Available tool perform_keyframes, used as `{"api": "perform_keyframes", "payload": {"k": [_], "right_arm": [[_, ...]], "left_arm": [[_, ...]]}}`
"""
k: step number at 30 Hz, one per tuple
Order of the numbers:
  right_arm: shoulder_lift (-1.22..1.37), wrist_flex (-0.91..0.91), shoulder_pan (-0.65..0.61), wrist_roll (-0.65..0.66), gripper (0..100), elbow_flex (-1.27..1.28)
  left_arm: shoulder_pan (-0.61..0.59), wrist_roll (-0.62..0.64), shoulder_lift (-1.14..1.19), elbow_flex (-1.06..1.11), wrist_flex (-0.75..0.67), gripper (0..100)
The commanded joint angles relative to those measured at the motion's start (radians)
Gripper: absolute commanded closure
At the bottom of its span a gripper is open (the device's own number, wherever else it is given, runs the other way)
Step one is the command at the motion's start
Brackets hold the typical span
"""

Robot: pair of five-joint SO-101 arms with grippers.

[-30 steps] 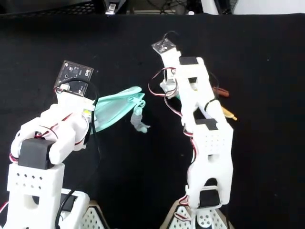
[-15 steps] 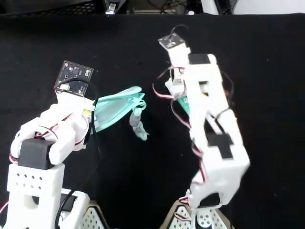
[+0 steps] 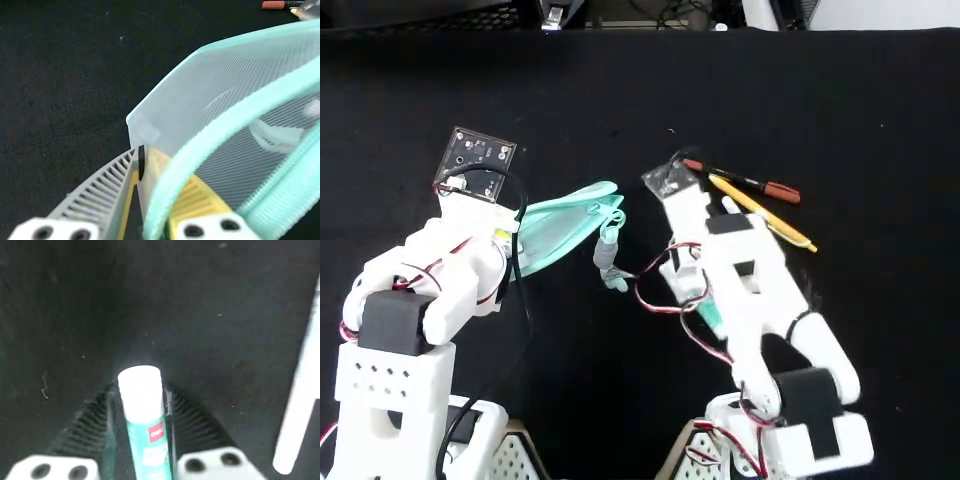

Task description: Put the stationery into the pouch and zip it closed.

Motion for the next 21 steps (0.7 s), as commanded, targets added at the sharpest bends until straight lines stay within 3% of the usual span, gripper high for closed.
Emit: {"api": "perform_keyframes", "payload": {"k": [1, 3, 9, 21], "right_arm": [[0.051, 0.011, -0.011, 0.002, 82.6, -0.016], [0.082, 0.038, -0.011, 0.002, 78.9, -0.045], [0.093, 0.110, -0.012, 0.002, 84.3, -0.136], [0.101, 0.195, -0.104, 0.100, 84.6, -0.179]], "left_arm": [[-0.005, -0.011, 0.080, 0.054, -0.005, 97], [-0.005, -0.011, 0.080, 0.054, -0.005, 97], [-0.005, -0.011, 0.080, 0.054, -0.005, 97], [-0.005, -0.011, 0.080, 0.054, -0.003, 97]]}}
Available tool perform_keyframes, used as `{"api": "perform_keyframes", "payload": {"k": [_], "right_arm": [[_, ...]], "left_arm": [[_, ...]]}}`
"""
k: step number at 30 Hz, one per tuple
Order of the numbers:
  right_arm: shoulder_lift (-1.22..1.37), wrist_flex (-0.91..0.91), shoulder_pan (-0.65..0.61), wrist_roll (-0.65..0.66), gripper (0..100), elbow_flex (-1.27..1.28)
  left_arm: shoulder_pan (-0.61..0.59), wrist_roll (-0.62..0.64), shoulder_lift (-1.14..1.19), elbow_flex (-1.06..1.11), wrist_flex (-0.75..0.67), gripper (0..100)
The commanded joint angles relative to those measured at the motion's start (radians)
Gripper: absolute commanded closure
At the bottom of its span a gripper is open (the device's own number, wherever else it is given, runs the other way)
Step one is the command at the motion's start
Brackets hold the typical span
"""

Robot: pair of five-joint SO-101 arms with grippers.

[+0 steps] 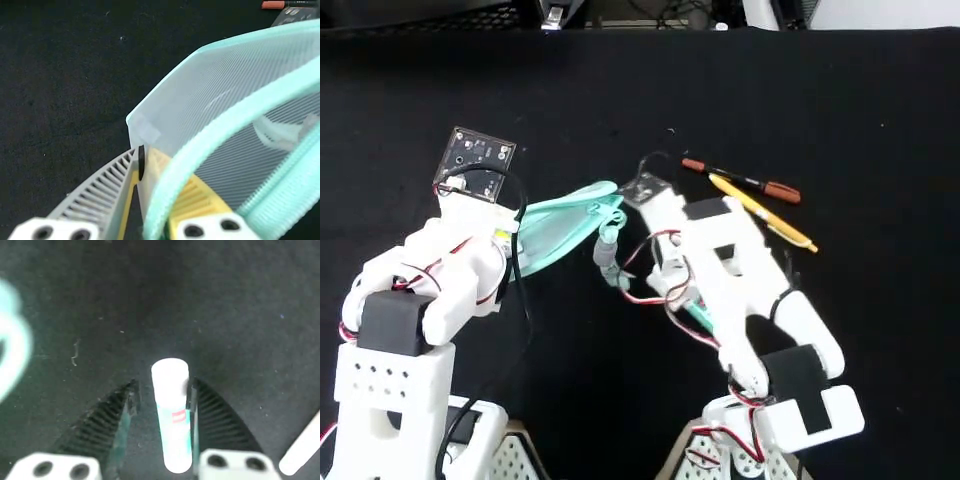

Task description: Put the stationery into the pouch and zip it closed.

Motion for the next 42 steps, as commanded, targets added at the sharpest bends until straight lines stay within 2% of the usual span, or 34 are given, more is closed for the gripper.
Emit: {"api": "perform_keyframes", "payload": {"k": [1, 7, 16, 27, 33, 40, 42], "right_arm": [[-0.001, 0.009, -0.015, 0.014, 84.5, -0.041], [-0.001, 0.002, 0.008, 0.023, 84.4, -0.025], [0.010, 0.006, 0.086, 0.166, 84.6, -0.024], [0.239, -0.092, 0.064, 0.160, 84.7, -0.053], [0.171, -0.091, 0.063, 0.160, 91.7, -0.053], [0.085, -0.089, 0.064, 0.160, 92.5, -0.045], [0.084, -0.087, 0.068, 0.160, 96.1, -0.044]], "left_arm": [[-0.005, -0.011, 0.080, 0.054, -0.003, 97], [-0.007, -0.011, 0.080, 0.054, -0.002, 97], [-0.007, -0.011, 0.080, 0.054, 0.000, 97], [-0.007, -0.012, 0.080, 0.054, 0.000, 97], [-0.007, -0.012, 0.080, 0.054, -0.002, 97], [-0.007, -0.012, 0.080, 0.054, 0.000, 97], [-0.007, -0.012, 0.080, 0.054, 0.000, 97]]}}
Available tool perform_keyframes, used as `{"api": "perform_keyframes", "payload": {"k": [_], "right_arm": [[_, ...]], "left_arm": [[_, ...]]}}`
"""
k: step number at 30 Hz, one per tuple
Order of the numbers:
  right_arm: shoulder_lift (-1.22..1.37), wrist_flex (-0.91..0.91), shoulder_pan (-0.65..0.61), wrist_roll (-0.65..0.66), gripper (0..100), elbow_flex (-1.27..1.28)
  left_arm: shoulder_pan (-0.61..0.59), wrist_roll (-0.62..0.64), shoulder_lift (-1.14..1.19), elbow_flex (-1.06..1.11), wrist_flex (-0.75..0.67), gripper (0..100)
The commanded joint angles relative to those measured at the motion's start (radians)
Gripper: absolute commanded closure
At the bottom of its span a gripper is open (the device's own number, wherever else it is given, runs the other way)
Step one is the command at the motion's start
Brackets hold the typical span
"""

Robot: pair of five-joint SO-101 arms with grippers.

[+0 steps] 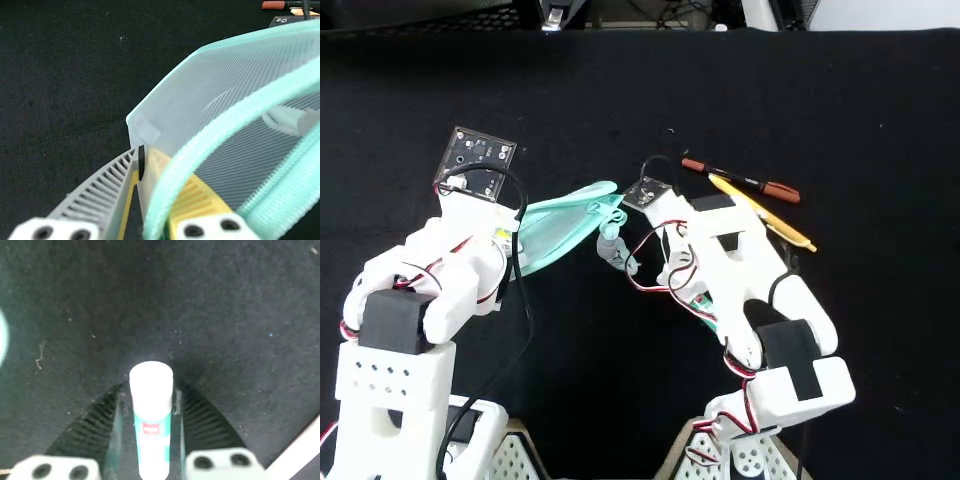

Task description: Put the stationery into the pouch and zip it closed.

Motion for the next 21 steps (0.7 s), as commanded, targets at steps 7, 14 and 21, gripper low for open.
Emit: {"api": "perform_keyframes", "payload": {"k": [7, 14, 21], "right_arm": [[-0.216, 0.037, -0.002, -0.084, 98.6, -0.002], [-0.794, 0.094, -0.009, -0.219, 98.6, -0.005], [-1.170, -0.038, -0.130, -0.322, 98.5, -0.010]], "left_arm": [[-0.007, -0.012, 0.080, 0.054, 0.002, 97], [-0.007, -0.012, 0.080, 0.054, 0.002, 97], [-0.005, -0.012, 0.080, 0.056, 0.000, 97]]}}
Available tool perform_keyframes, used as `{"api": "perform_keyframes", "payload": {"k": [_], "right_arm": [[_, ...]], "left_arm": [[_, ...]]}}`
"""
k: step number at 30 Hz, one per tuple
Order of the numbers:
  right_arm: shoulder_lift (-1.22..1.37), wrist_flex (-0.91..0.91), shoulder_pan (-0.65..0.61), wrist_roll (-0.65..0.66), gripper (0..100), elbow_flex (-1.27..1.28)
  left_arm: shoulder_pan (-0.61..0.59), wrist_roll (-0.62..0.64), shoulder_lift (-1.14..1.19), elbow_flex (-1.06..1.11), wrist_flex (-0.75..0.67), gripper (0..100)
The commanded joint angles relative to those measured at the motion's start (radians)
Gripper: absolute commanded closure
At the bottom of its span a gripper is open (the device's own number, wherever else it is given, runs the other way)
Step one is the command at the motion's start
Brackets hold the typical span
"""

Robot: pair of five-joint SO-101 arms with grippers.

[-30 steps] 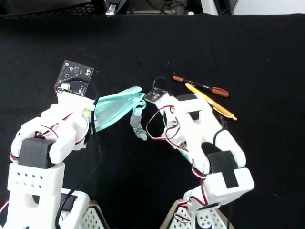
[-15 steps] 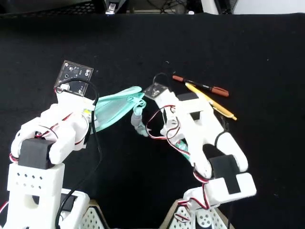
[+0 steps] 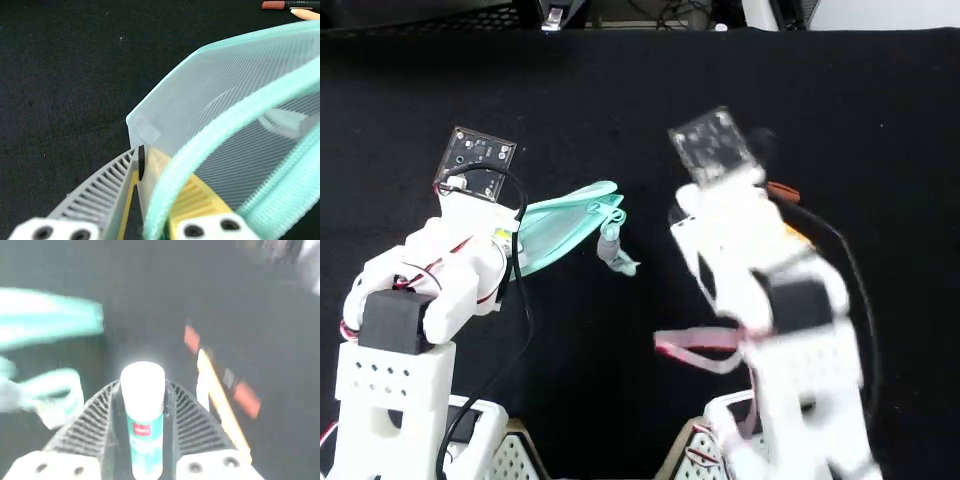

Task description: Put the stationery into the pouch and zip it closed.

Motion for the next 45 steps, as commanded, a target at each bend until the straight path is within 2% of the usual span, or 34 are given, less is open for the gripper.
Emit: {"api": "perform_keyframes", "payload": {"k": [1, 9, 15, 19, 22, 28, 37, 45], "right_arm": [[-0.143, -0.098, -0.117, -0.020, 98.5, -0.013], [-0.208, -0.459, -0.342, -0.021, 98.5, -0.008], [-0.206, -0.493, -0.446, -0.034, 98.5, -0.004], [-0.206, -0.539, -0.451, -0.161, 98.5, 0.042], [-0.206, -0.612, -0.451, -0.198, 98.5, 0.099], [-0.205, -0.643, -0.508, -0.193, 98.5, 0.177], [-0.090, -0.661, -0.503, -0.189, 98.5, 0.197], [-0.005, -0.626, -0.390, -0.189, 98.5, 0.202]], "left_arm": [[-0.005, -0.012, 0.080, 0.056, 0.000, 97], [-0.005, -0.012, 0.080, 0.059, 0.002, 97], [-0.004, -0.012, 0.080, 0.068, -0.005, 97], [-0.002, -0.012, 0.080, 0.067, -0.005, 97], [-0.005, -0.012, 0.080, 0.067, -0.005, 97], [-0.004, -0.012, 0.080, 0.065, -0.005, 97], [-0.005, -0.012, 0.080, 0.068, -0.005, 97], [-0.005, -0.012, 0.080, 0.068, -0.005, 97]]}}
